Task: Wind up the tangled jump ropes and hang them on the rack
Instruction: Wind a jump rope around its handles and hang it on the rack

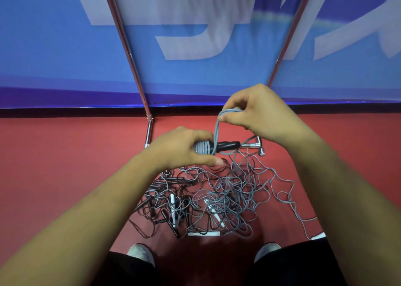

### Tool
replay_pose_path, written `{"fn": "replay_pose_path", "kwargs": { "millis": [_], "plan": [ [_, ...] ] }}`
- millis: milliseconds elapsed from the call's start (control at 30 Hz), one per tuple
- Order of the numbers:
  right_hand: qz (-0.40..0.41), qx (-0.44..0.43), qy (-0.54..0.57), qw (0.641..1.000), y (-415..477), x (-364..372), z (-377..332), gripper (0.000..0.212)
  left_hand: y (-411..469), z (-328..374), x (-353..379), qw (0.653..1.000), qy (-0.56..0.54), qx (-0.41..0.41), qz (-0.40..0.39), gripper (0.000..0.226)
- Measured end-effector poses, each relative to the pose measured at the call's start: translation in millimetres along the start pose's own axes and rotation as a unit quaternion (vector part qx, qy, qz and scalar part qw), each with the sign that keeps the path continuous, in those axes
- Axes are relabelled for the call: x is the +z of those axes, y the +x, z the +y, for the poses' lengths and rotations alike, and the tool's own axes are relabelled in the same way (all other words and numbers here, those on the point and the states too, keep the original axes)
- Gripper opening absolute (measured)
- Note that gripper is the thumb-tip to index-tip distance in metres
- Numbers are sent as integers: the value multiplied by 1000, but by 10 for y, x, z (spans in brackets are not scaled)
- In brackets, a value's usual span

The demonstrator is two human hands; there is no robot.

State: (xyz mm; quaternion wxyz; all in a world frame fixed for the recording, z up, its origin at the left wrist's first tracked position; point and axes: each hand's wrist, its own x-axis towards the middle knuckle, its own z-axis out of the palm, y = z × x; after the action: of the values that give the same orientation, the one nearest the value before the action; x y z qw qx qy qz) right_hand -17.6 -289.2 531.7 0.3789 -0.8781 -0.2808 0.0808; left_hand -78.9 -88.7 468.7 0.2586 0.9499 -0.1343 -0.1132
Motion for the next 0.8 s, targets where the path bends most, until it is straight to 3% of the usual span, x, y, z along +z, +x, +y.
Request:
{"fn": "replay_pose_path", "kwargs": {
  "millis": [100,233,367,500,633,800],
  "plan": [
    [-4,13,47,999,13,-33,80,9,-27,34,-4,996,-58,65,3,13],
    [0,48,110,993,35,-75,231,16,-77,12,-13,977,-188,104,9,20],
    [-26,77,130,988,30,-47,374,9,-93,25,-25,902,-421,95,34,19],
    [-62,89,135,985,47,44,403,13,-5,19,-27,853,-513,44,88,32],
    [-74,94,123,985,38,70,385,17,49,-67,-68,785,-602,-7,145,26],
    [-39,98,101,989,50,69,362,14,47,-165,-78,742,-656,-41,129,30]
  ]
}}
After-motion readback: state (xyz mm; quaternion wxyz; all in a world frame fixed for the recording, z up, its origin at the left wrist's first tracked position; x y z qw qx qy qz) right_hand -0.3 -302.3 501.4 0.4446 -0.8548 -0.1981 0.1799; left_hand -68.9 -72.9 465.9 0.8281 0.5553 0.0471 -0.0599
